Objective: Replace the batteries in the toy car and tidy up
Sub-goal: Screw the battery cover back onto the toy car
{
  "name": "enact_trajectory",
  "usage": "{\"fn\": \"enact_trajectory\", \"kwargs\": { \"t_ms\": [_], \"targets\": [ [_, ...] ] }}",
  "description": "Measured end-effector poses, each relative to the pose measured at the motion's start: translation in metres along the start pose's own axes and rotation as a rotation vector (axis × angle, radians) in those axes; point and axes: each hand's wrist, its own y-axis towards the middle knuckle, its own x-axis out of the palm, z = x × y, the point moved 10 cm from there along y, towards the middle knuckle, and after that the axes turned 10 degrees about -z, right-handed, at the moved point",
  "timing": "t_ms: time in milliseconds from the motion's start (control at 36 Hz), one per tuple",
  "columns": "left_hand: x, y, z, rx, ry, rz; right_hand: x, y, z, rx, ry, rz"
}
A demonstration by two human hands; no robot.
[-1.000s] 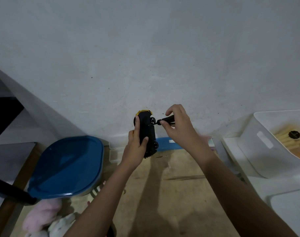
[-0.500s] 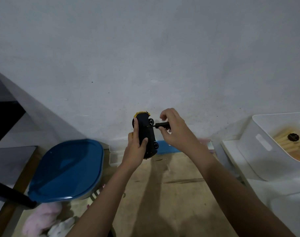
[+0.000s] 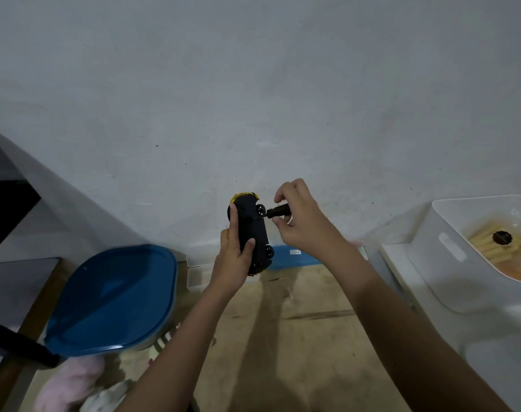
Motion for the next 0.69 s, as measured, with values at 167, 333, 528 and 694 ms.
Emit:
{"fn": "enact_trajectory", "kwargs": {
  "t_ms": [167,333,528,694],
  "targets": [
    [-0.001,-0.002,0.003,0.003,0.006,-0.031,-0.012,-0.004,0.002,0.054,-0.027,0.068],
    [0.002,-0.006,-0.001,-0.001,-0.019,-0.029,-0.005,-0.003,-0.003,0.015,-0.05,0.004],
    [0.002,-0.004,0.0,-0.011,-0.054,-0.034,-0.001,-0.003,-0.003,-0.002,-0.097,-0.069],
    [0.001,-0.002,0.003,-0.01,-0.077,-0.034,-0.014,-0.008,-0.005,0.035,-0.101,0.089]
  ]
}}
